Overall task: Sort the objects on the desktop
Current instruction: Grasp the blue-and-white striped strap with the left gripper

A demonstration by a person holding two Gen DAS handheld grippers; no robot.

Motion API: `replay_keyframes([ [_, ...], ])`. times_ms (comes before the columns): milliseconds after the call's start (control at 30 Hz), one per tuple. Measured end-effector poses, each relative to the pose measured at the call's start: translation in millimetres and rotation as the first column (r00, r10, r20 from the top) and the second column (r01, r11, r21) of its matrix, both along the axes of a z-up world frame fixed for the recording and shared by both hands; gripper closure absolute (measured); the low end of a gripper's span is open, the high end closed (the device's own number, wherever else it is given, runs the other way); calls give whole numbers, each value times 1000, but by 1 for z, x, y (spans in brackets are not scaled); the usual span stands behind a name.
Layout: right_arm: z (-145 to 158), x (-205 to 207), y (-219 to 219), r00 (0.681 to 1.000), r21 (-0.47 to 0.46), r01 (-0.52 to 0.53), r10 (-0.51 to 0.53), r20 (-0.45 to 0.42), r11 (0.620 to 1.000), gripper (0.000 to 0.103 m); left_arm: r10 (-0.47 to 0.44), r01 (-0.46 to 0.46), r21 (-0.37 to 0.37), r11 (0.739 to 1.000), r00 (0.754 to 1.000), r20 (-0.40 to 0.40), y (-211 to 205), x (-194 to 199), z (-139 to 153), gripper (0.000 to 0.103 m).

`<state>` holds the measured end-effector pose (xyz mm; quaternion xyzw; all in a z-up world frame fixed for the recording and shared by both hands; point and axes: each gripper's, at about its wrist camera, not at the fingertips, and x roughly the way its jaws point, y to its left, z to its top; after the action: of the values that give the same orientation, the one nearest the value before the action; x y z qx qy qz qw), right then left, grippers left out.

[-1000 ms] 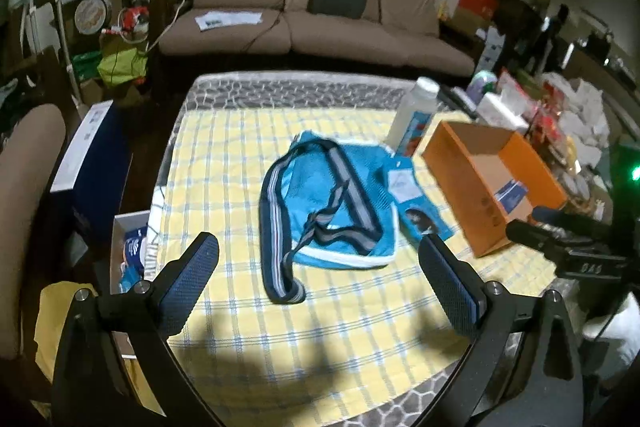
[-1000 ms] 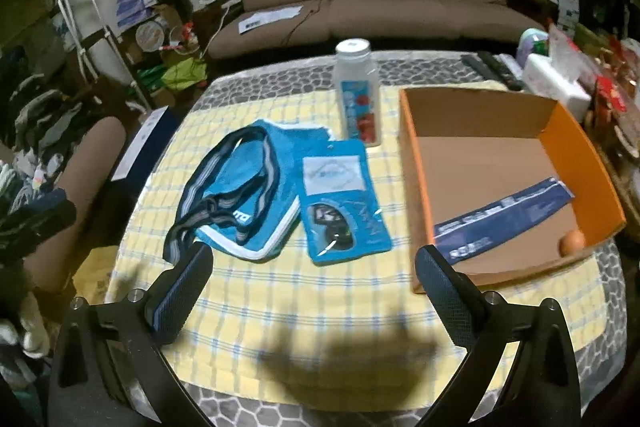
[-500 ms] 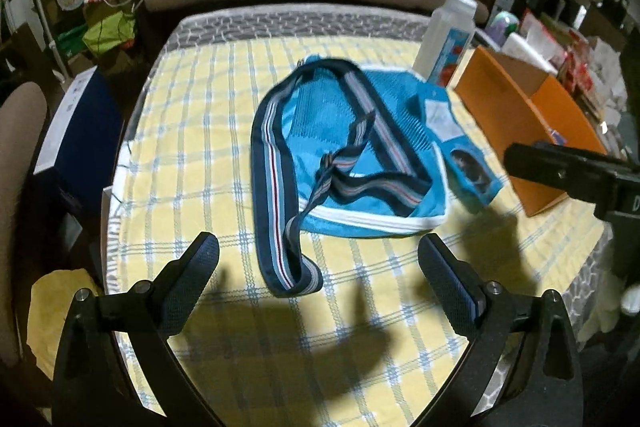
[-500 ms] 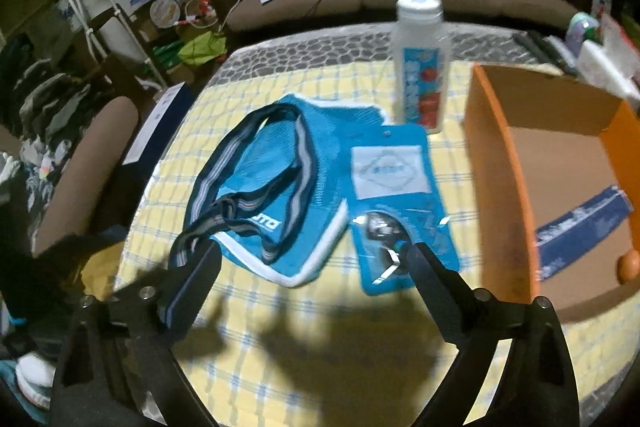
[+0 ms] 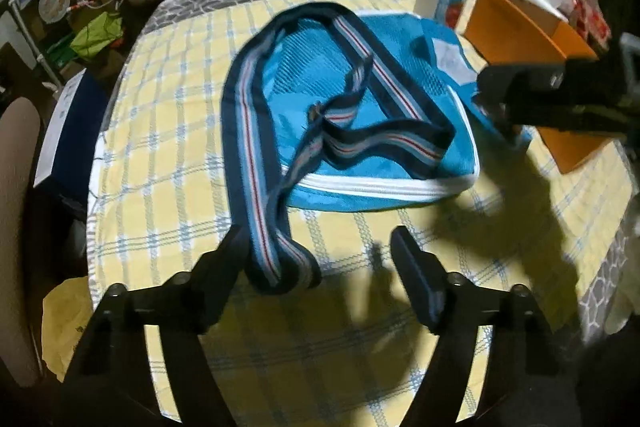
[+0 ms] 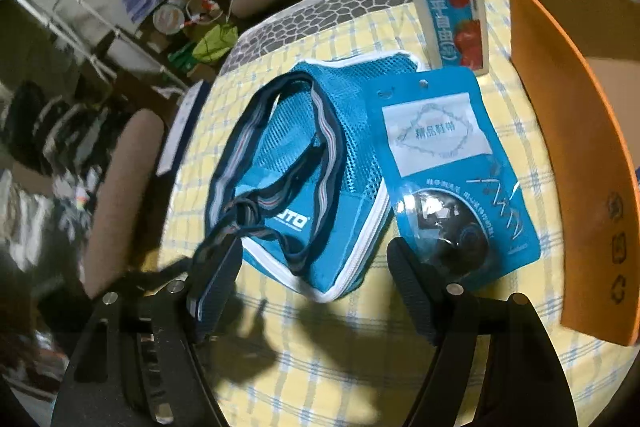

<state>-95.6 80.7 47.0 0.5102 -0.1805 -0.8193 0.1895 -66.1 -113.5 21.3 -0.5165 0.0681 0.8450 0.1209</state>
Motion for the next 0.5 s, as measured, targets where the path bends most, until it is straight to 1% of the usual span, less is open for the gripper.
replay_keyframes([
  [100, 5, 1, 5, 1000, -23, 6, -7, -7, 1000, 26, -12, 12, -24, 1000, 1000, 16, 5, -1, -8, 49],
  [167, 8, 2, 7, 1000, -37, 7, -7, -9, 999, 24, -11, 13, -39, 999, 999, 32, 6, -3, -15, 54],
  [200, 8, 2, 7, 1000, -42, 7, -7, -9, 999, 24, -9, 10, -41, 999, 999, 39, 6, -4, -17, 60],
  [233, 9, 2, 8, 1000, -47, 7, -8, -8, 999, 24, -5, 7, -40, 999, 999, 42, 6, -5, -19, 70],
  [267, 9, 2, 9, 1000, -53, 7, -7, -6, 999, 23, 0, 1, -39, 999, 999, 37, 5, -6, -20, 77],
  [300, 9, 3, 9, 1000, -58, 6, -6, -4, 998, 23, 4, -2, -36, 999, 999, 34, 4, -6, -19, 95],
  [333, 9, 3, 9, 1000, -60, 6, -6, -2, 998, 23, 4, -3, -19, 1000, 999, 39, 2, -7, -19, 99],
  [467, 9, 3, 9, 1000, -60, 6, -6, -3, 998, 23, 18, -21, 72, 997, 999, 39, -5, -6, -9, 100],
  [500, 9, 3, 9, 1000, -65, 7, -7, -2, 998, 23, 23, -26, 106, 994, 999, 34, -7, -6, -3, 100],
])
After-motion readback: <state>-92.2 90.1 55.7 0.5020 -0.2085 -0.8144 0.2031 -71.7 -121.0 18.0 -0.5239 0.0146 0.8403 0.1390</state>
